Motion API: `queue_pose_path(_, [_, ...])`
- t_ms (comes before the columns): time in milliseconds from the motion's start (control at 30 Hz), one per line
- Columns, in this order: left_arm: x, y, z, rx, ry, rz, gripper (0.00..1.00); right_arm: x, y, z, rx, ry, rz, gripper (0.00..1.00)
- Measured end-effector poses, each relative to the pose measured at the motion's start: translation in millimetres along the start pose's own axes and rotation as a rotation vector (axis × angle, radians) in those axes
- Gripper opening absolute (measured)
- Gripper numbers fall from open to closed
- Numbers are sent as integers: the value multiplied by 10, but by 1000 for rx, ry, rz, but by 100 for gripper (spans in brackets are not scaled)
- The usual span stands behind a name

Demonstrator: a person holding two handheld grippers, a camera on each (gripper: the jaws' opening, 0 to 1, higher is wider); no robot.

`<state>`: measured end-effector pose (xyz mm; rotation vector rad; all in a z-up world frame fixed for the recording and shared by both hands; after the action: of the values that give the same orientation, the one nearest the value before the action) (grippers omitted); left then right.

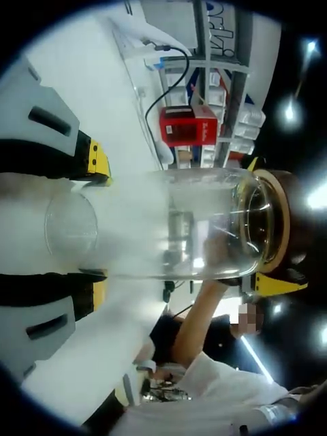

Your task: Clamp the coffee can twist off the lid put the lid on the table pick up the lid cover the can tighten the lid

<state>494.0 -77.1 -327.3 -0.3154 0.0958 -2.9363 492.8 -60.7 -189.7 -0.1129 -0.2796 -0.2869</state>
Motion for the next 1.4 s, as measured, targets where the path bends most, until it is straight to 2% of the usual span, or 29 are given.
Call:
queue_pose_path(200, [3, 2, 0, -1, 0, -2, 45, -5, 3, 4, 32, -1, 97, 55])
queue_pose_path(433, [-21, -1, 1, -1, 0, -1, 45, -15, 4, 11, 58, -1, 147, 55])
queue_pose_path(800, [-70, -7, 3, -3, -2, -4, 45, -55, 13, 33, 65, -30, 176, 54])
queue_pose_path(967, [-77, -6, 2, -2, -3, -4, 45, -33, -1, 58, 92, -7, 171, 54])
queue_pose_path(1167, [-73, -7, 1, -2, -3, -4, 45, 44, -35, 175, 126, -3, 153, 54])
queue_pose_path(1400, [-50, -7, -1, -2, -3, -3, 45, 88, -99, 211, 121, -5, 126, 55])
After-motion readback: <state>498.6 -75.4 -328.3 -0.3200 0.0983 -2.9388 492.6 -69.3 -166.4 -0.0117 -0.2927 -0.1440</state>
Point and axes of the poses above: the point that each gripper's makers call its tool centre point, and the gripper's own axes: y roughly forward along the fingers, x roughly to its right, z roughly out of its top, the point moved 1 cm from there along -y, roughly backward along the fingers, and after that the axes turned 15 degrees about -y, right-handed, at the moved point
